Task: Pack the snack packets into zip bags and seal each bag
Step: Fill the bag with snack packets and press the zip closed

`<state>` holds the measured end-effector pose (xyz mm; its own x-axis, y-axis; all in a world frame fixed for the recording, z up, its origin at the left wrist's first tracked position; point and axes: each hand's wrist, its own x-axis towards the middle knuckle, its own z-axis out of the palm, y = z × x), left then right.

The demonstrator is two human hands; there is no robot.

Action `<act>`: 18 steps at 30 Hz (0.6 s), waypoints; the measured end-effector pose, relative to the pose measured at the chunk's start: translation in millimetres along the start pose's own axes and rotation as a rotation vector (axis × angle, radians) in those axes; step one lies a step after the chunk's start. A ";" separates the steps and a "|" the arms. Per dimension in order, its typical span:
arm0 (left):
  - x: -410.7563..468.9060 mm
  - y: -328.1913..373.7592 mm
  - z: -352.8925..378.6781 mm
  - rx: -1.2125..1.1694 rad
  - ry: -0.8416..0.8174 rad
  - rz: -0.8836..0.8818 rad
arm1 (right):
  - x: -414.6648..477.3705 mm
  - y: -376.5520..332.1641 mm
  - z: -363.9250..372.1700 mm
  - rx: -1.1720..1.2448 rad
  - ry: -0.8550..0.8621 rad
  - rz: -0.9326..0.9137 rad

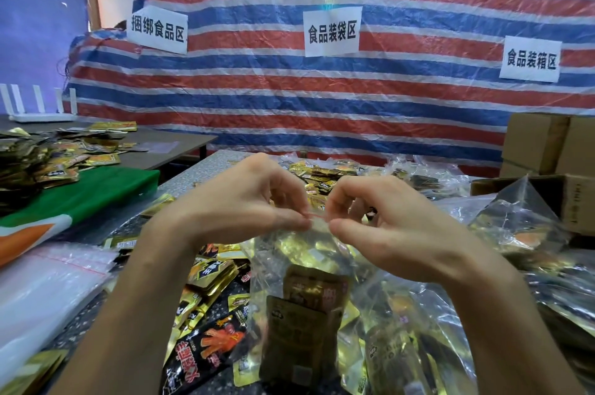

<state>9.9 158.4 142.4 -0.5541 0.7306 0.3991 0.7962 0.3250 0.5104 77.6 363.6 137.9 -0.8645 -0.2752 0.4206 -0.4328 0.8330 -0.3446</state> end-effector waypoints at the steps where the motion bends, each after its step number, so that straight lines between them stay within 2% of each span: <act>1: 0.3 0.7 0.8 0.001 0.001 0.008 | 0.4 -2.6 0.7 0.005 -0.004 -0.012; 4: 2.1 1.1 3.2 0.007 -0.002 0.033 | 0.9 -4.8 0.9 -0.002 -0.020 -0.051; 12: 3.6 -1.7 2.8 -0.027 0.035 0.067 | -0.6 -4.9 0.8 -0.044 -0.011 0.017; 18: 5.6 1.6 7.3 -0.046 0.035 0.050 | -0.6 -5.9 -2.0 -0.058 0.000 -0.009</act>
<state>9.9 167.3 139.8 -0.5225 0.7234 0.4513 0.8116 0.2599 0.5232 81.2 359.8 141.3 -0.8606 -0.2826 0.4236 -0.4250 0.8568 -0.2919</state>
